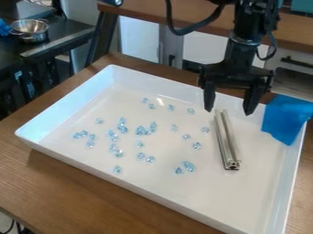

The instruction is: Sweep into pile

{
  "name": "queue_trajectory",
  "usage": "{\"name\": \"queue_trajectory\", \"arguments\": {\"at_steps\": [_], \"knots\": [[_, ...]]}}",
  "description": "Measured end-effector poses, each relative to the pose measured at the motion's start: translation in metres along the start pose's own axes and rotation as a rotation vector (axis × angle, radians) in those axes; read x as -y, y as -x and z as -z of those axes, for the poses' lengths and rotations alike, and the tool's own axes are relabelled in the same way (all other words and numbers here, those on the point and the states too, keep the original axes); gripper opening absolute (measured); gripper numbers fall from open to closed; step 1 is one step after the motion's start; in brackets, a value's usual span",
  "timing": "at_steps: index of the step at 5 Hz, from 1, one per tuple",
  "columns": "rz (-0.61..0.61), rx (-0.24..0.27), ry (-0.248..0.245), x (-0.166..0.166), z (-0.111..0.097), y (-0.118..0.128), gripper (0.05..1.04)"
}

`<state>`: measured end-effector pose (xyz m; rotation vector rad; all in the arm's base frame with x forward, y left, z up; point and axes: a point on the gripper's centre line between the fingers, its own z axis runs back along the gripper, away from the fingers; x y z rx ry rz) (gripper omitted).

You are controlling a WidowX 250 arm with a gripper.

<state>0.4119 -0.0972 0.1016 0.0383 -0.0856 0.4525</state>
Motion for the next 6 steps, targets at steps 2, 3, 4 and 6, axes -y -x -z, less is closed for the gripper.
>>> {"name": "queue_trajectory", "arguments": {"at_steps": [2, 3, 4, 6], "knots": [[0.003, -0.015, -0.009, 0.008, 0.025, 0.004, 1.001], [0.015, -0.002, -0.001, 0.014, 0.031, 0.009, 1.001], [0.003, 0.022, 0.021, 0.017, 0.03, 0.005, 1.001], [0.044, 0.027, -0.012, 0.016, 0.038, 0.012, 0.955]]}}
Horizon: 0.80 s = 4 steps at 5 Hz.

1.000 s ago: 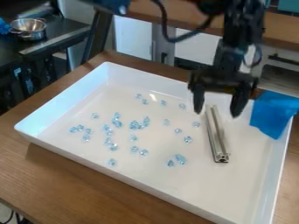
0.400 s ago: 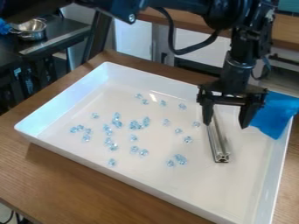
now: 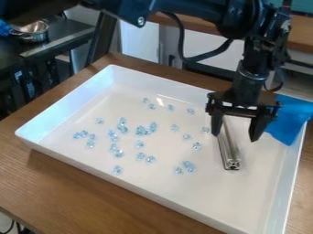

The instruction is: Sweep into pile

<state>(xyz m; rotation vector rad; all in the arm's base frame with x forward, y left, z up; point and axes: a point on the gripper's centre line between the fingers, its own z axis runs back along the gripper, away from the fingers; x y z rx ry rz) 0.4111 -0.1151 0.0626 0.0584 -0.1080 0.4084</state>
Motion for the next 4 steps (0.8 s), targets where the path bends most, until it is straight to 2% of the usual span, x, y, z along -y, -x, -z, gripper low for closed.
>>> {"name": "queue_trajectory", "arguments": {"at_steps": [1, 2, 3, 4], "knots": [[0.005, -0.031, -0.04, -0.001, 0.022, 0.004, 0.831], [0.025, -0.033, -0.047, -0.003, 0.022, 0.005, 0.522], [0.035, -0.046, -0.045, -0.012, 0.025, 0.005, 0.388], [0.044, -0.065, -0.053, -0.025, 0.026, 0.006, 0.387]]}}
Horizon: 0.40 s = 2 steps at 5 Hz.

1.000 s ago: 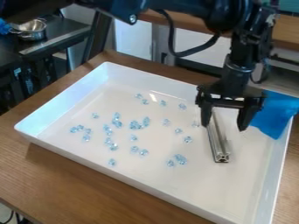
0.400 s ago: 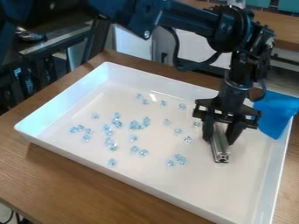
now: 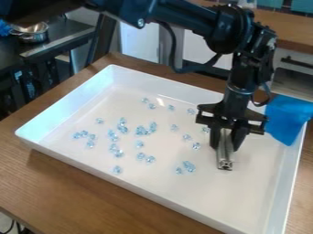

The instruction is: Sweep into pile

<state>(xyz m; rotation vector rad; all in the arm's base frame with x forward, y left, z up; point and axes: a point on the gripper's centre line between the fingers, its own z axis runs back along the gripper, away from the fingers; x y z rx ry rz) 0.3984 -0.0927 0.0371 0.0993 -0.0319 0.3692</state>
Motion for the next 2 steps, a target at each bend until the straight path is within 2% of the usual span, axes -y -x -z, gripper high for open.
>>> {"name": "queue_trajectory", "arguments": {"at_steps": [2], "knots": [[0.018, -0.031, 0.016, -0.029, 0.005, -0.002, 0.387]]}}
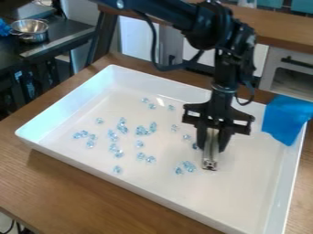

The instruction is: Sweep into pile

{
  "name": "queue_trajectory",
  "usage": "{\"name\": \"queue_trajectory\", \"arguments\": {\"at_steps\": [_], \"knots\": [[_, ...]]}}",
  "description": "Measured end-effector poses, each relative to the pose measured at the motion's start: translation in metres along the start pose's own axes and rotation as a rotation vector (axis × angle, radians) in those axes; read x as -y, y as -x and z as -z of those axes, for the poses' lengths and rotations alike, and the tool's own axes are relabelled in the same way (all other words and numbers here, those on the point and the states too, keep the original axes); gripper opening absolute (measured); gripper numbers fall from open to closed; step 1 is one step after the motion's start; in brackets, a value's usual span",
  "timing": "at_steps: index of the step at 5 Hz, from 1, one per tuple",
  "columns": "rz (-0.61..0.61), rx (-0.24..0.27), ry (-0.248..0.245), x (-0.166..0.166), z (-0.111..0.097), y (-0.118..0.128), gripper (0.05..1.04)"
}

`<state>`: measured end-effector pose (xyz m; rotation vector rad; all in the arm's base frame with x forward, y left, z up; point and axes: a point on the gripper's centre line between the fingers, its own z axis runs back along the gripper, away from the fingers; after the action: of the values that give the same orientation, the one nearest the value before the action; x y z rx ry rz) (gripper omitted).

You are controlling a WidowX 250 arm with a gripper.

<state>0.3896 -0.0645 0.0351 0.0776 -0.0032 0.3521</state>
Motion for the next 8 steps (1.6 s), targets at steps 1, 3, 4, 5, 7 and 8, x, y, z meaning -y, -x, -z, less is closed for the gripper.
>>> {"name": "queue_trajectory", "arguments": {"at_steps": [1, 3, 4, 5, 7, 8], "knots": [[-0.013, -0.004, 0.029, -0.012, 0.002, 0.003, 0.387], [-0.119, -0.015, 0.08, -0.073, 0.009, -0.001, 0.386], [-0.18, -0.029, 0.086, -0.099, 0.012, -0.003, 0.386], [-0.255, -0.098, 0.066, -0.138, 0.017, -0.001, 0.386], [-0.259, -0.163, 0.058, -0.208, 0.021, 0.019, 0.386], [-0.252, -0.166, 0.06, -0.222, 0.02, 0.027, 0.386]]}}
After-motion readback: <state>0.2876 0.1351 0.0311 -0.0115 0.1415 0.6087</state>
